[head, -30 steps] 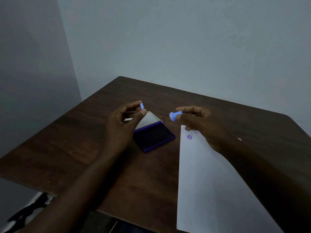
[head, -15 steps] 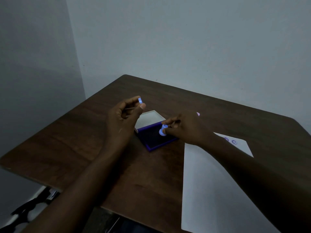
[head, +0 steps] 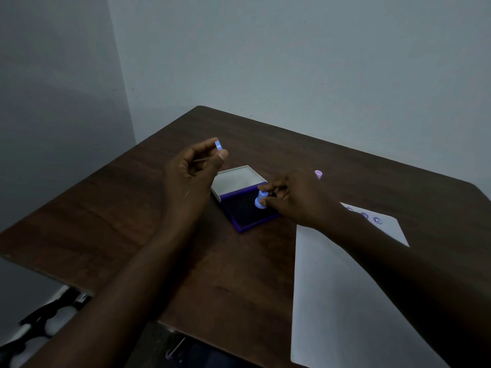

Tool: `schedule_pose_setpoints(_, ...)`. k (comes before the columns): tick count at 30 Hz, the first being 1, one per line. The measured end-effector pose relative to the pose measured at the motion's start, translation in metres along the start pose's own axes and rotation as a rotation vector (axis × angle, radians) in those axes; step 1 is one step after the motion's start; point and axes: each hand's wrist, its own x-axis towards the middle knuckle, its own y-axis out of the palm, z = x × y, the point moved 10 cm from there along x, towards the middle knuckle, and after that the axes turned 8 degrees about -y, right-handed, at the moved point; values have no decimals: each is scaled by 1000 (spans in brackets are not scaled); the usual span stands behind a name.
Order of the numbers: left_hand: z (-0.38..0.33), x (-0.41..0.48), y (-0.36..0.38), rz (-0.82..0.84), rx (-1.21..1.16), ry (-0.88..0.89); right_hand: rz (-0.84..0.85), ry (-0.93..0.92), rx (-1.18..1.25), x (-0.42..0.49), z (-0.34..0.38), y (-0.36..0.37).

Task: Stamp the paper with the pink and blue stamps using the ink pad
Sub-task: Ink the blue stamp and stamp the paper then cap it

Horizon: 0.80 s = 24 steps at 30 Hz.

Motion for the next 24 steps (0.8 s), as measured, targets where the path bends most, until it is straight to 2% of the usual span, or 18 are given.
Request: schedule_pose_setpoints(24, -2, -1, 2, 9, 44, -17, -72, 17, 22, -1, -7, 2)
